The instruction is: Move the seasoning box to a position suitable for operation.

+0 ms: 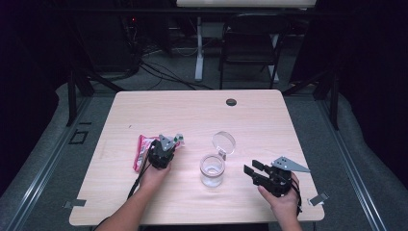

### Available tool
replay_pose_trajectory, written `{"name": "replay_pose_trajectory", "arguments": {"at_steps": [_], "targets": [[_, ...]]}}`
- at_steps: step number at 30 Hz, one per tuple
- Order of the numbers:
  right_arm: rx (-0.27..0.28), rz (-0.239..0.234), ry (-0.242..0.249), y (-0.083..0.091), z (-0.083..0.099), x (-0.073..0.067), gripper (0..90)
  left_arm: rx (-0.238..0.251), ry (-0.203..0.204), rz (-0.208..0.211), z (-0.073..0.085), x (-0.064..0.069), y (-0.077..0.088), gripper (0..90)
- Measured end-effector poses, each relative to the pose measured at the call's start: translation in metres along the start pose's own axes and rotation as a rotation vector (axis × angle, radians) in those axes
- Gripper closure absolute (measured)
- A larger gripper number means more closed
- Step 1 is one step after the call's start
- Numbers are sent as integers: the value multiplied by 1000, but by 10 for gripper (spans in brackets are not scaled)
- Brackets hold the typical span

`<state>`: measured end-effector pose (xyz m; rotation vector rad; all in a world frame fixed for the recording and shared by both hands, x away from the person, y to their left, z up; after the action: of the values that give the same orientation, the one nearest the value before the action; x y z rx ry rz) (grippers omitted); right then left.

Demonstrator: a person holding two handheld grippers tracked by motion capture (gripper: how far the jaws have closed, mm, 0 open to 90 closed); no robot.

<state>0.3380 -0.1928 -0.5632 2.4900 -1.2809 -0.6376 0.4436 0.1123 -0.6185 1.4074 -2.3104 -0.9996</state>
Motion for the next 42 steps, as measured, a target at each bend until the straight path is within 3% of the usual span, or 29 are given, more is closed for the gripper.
{"name": "replay_pose_trajectory", "arguments": {"at_steps": [7,13,18,24,31,38,42], "targets": [[-5,1,5,0,-1,1,541,24,46,19,-3,-6,9,900],[12,-10,-6,-3,-6,0,540,52,20,3,-5,-9,22,900],[1,-25,13,-12,-9,-2,540,75,9,5,-5,-11,35,900],[-11,-38,32,-20,-10,-8,538,122,70,31,-9,-23,56,900],[-11,-45,31,-23,-12,-10,538,174,129,16,-9,-45,80,900],[-9,-53,42,-24,-14,-12,537,196,171,-4,-9,-59,94,900],[-19,-50,47,-26,-13,-13,537,217,212,-20,-9,-73,102,900]]}}
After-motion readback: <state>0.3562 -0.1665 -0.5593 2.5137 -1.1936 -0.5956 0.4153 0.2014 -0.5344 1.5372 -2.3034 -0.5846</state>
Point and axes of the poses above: each handheld gripper's, and its own axes: y roughly backward along the jaws, z roughly out of its underside, x roughly to its right, the point moved 8 cm from there along -y, roughly forward along the jaws, and after that the axes turned 2 degrees about -x, right-handed, at the moved point
